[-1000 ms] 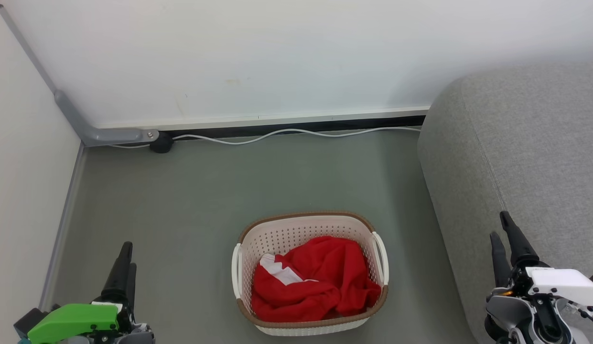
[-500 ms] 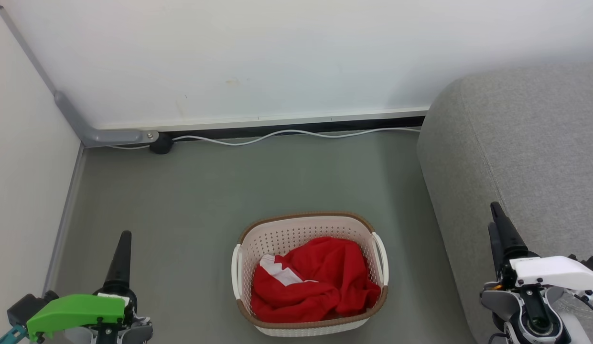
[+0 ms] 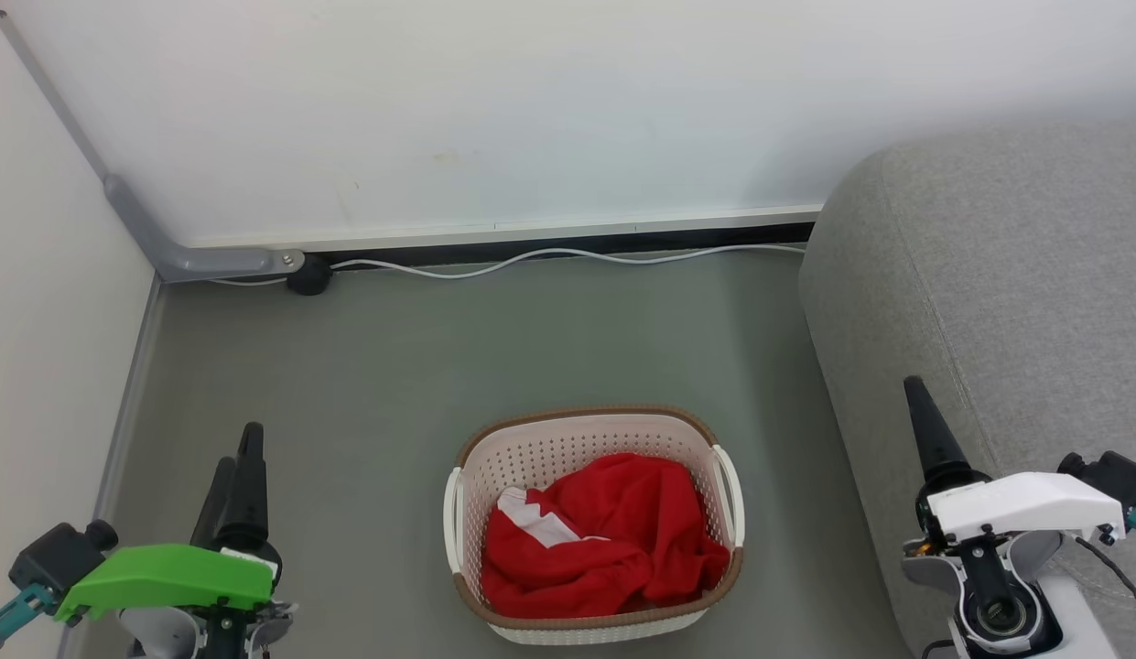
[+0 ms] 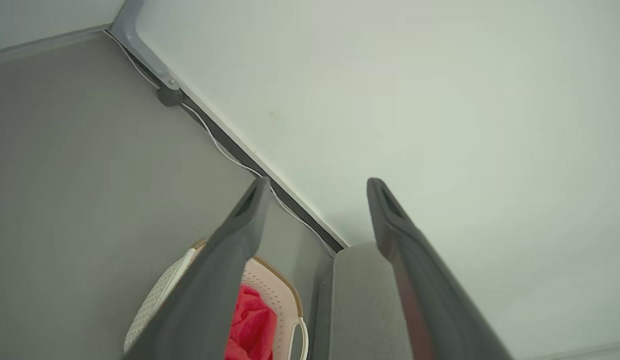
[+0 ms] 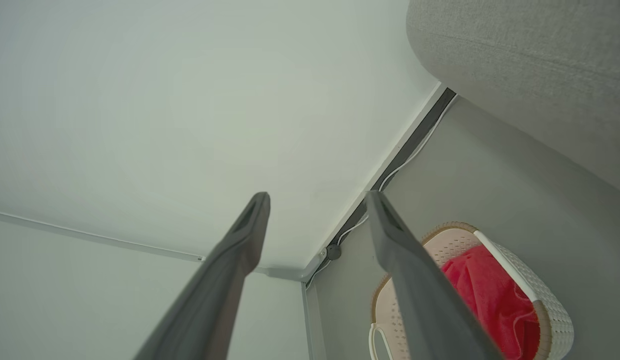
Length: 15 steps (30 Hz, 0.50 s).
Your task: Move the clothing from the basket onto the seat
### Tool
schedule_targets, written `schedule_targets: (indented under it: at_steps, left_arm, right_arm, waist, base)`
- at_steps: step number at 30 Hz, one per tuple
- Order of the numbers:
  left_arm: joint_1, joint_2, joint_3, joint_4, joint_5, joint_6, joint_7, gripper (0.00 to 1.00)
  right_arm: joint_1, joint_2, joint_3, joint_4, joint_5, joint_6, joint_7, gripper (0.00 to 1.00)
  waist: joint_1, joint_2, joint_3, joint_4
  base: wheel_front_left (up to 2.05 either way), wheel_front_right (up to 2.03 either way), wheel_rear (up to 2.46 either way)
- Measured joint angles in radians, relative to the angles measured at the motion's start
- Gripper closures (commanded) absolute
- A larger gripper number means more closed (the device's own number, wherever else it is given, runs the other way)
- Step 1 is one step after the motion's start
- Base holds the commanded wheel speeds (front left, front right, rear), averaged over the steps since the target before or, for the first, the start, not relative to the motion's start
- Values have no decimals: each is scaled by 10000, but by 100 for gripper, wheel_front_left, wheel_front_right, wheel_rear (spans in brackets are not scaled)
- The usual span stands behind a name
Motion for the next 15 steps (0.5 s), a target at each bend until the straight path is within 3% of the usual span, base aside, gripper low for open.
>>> schedule_targets:
  at_steps: [15]
  left_arm:
    - [229,301,-610,-313,2798,293,-514,0]
  right_arm:
    - [4,-127,694,-186,-2197,-343,-508,0]
  waist:
    - [0,0,-33,6]
  base:
    - [0,0,0]
